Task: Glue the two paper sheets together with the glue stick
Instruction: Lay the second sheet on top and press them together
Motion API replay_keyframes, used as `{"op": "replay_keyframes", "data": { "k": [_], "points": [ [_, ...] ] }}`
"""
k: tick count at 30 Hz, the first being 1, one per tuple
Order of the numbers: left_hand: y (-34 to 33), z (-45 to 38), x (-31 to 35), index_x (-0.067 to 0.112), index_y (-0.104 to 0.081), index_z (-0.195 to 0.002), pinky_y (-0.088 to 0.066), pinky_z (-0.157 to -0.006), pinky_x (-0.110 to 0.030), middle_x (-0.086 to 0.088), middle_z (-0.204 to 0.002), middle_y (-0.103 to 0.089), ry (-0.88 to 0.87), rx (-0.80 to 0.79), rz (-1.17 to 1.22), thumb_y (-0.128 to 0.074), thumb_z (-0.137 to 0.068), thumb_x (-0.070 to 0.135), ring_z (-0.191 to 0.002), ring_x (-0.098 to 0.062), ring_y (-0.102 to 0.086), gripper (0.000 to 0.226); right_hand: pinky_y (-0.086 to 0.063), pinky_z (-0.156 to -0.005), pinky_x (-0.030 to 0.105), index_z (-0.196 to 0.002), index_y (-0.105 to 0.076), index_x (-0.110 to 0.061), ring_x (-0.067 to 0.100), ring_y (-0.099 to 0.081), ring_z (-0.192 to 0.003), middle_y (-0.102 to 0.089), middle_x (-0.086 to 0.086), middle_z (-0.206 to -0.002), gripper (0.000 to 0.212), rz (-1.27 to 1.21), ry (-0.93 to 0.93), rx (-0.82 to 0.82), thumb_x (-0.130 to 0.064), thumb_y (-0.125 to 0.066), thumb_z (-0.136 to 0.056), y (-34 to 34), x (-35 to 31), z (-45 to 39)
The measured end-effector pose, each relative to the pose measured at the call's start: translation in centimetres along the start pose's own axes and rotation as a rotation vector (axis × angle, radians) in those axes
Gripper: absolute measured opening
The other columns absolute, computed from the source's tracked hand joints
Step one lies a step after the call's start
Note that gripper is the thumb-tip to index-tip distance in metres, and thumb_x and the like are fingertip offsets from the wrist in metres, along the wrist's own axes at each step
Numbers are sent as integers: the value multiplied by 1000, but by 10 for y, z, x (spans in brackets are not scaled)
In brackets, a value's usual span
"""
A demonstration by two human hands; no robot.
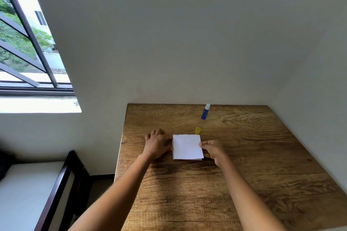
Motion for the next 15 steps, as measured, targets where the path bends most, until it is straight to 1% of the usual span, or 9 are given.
{"op": "replay_keyframes", "data": {
  "k": [4, 7, 10, 15],
  "points": [
    [1, 0, -1, 37, -54, -127, -21, -107, -45, 0, -133, -44, 6, 21, -8, -60, -84, 45, -127, -21, -34, 44, -53, -74, 33, -105, -60, 7, 24, -60, -93, -63, 23, -116, 19, 30, 10, -7, -5, -58, -90, -2, -4, 1],
    [2, 0, -3, 37, -55, -126, -21, -107, -44, 1, -132, -45, 19, 42, 6, -61, -83, 44, -126, -21, -34, 44, -53, -72, 31, -107, -59, 7, 25, -59, -93, -63, 23, -116, 20, 42, 18, 9, -4, -57, -90, -2, -5, 0],
    [2, 2, -6, 36, -55, -126, -20, -107, -45, 0, -132, -44, 47, 54, 24, -63, -81, 45, -127, -20, -34, 47, -53, -81, 36, -107, -59, 7, 31, -62, -101, -63, 24, -116, 20, 44, 18, 40, -3, -57, -90, -3, -5, -1],
    [2, 2, -8, 29, -51, -127, -19, -110, -48, -3, -133, -42, 89, 41, 26, -62, -80, 48, -129, -22, -33, 52, -54, -86, 41, -105, -59, 9, 35, -61, -106, -63, 26, -115, 20, 54, 23, 72, -3, -58, -89, -3, -4, -2]
  ]
}}
Point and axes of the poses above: each hand's wrist, its own z-axis away from the middle knuckle, its own y-axis out of the back of the hand, x = y × z, the point moved 10 cm from there along -z, towards the middle knuckle
